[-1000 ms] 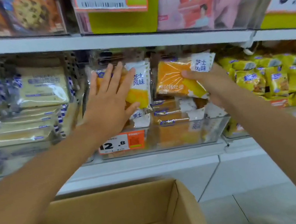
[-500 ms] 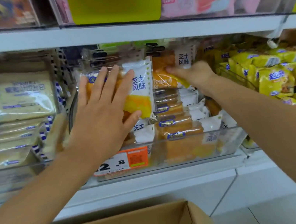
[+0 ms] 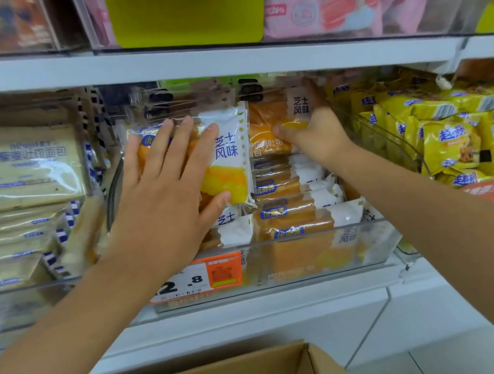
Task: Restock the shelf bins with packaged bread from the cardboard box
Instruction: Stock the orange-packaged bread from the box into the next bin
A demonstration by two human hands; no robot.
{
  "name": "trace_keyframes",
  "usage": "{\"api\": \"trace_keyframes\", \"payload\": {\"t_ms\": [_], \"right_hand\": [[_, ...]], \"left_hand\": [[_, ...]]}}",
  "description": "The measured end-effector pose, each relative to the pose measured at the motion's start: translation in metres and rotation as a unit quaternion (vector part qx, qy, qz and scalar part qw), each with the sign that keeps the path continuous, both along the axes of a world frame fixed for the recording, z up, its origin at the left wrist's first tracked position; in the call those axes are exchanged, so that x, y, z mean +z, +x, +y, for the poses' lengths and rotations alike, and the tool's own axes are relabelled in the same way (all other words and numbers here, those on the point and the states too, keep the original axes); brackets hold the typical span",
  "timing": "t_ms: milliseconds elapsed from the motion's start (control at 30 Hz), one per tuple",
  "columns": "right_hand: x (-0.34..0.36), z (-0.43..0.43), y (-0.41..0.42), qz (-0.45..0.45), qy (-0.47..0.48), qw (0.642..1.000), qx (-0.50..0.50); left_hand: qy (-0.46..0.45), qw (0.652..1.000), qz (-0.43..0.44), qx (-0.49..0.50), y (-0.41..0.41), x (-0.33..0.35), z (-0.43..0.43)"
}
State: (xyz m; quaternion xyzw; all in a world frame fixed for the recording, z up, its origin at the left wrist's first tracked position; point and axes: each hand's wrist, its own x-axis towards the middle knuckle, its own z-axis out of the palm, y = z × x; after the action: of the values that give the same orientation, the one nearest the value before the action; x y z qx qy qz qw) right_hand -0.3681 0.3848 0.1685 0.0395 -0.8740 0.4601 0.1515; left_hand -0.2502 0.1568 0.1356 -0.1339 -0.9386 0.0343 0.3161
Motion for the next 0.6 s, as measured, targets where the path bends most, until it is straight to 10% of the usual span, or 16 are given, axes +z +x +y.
{"api": "trace_keyframes", "payload": {"t_ms": [233,600], "right_hand": [[0.0,0.003,0.002,0.183,0.382,0.906,0.021],[-0.003,0.003,-0.021,0.149,0.429,0.887,0.08]], "left_hand": [[-0.004,1.0,0.006,0.003,-0.001,-0.001,0.0],[0.0,1.0,0.018,-0.003,-0.003,-0.003,-0.001]]}}
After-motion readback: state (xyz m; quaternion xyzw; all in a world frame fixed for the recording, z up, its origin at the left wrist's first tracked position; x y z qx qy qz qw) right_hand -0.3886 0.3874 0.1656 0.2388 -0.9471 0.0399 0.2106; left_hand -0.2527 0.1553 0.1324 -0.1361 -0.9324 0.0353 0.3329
